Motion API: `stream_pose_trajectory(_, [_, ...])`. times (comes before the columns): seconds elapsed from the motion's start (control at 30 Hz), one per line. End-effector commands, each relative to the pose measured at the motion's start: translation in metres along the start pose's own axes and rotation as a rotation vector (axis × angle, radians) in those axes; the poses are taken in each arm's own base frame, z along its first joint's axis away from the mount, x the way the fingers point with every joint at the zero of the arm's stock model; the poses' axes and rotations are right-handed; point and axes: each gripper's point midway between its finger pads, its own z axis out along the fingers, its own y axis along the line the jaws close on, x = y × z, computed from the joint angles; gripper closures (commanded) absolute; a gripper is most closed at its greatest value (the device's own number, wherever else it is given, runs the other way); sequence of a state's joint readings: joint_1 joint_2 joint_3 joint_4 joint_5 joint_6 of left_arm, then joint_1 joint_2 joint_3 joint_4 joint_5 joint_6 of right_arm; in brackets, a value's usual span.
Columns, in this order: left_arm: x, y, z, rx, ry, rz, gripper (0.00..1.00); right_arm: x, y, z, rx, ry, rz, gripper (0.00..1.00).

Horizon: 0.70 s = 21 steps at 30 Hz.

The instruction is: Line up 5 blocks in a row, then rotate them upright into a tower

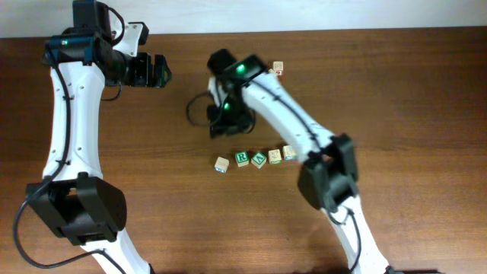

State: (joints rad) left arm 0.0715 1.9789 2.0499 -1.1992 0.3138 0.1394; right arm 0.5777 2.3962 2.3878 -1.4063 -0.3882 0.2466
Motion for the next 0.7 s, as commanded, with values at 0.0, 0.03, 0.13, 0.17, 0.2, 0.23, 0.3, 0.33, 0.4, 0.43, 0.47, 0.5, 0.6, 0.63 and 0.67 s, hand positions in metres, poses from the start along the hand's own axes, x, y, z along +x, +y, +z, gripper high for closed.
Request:
stream_pose_trajectory(0.0, [-0.005, -0.002, -0.002, 0.000, -0.014, 0.027, 0.01, -0.004, 0.002, -0.134, 0.052, -0.285, -0.056, 0.57])
stream_pose_trajectory(0.03, [-0.005, -0.002, -0.002, 0.000, -0.013, 0.027, 0.01, 0.004, -0.003, -0.150, 0.074, -0.302, -0.042, 0.58])
stream_pose_trajectory(0.13, [-0.005, -0.002, -0.002, 0.000, -0.013, 0.027, 0.01, 0.035, -0.022, -0.185, 0.143, -0.296, 0.001, 0.58])
stream_pose_trajectory(0.17, [-0.005, -0.002, -0.002, 0.000, -0.014, 0.027, 0.01, 0.045, -0.023, -0.192, 0.141, -0.285, -0.007, 0.62])
stream_pose_trajectory(0.2, [-0.005, -0.002, -0.002, 0.000, -0.014, 0.027, 0.01, 0.051, -0.022, -0.197, 0.140, -0.279, -0.019, 0.64])
stream_pose_trajectory(0.23, [-0.005, -0.002, -0.002, 0.000, -0.014, 0.027, 0.01, 0.057, -0.020, -0.200, 0.140, -0.273, -0.032, 0.64])
stream_pose_trajectory(0.3, [-0.005, -0.002, -0.002, 0.002, -0.014, 0.027, 0.01, 0.065, -0.016, -0.200, 0.143, -0.253, -0.059, 0.68])
stream_pose_trajectory(0.33, [-0.005, -0.003, -0.002, 0.005, -0.014, 0.027, 0.01, 0.068, -0.013, -0.197, 0.143, -0.238, -0.066, 0.68])
stream_pose_trajectory(0.4, [-0.005, -0.003, -0.002, 0.005, -0.015, 0.027, 0.01, 0.071, -0.011, -0.189, 0.144, -0.211, -0.070, 0.70])
stream_pose_trajectory(0.43, [-0.005, -0.003, -0.002, 0.004, -0.015, 0.027, 0.01, 0.073, -0.011, -0.182, 0.145, -0.191, -0.072, 0.70])
stream_pose_trajectory(0.47, [-0.005, -0.002, -0.002, 0.004, -0.014, 0.027, 0.01, 0.073, -0.012, -0.176, 0.146, -0.174, -0.070, 0.70])
stream_pose_trajectory(0.5, [-0.005, -0.003, -0.002, 0.004, -0.015, 0.028, 0.01, 0.074, -0.014, -0.168, 0.147, -0.154, -0.066, 0.70])
stream_pose_trajectory(0.6, [-0.010, -0.002, -0.004, -0.001, -0.034, 0.034, 0.11, 0.075, -0.021, -0.134, 0.146, -0.093, -0.025, 0.75])
stream_pose_trajectory(0.63, [-0.012, -0.001, -0.006, -0.011, -0.039, 0.036, 0.20, 0.073, -0.022, -0.120, 0.136, -0.088, -0.005, 0.76])
stream_pose_trajectory(0.67, [-0.013, 0.001, -0.010, -0.029, -0.043, 0.037, 0.29, 0.071, -0.020, -0.108, 0.118, -0.085, -0.014, 0.76])
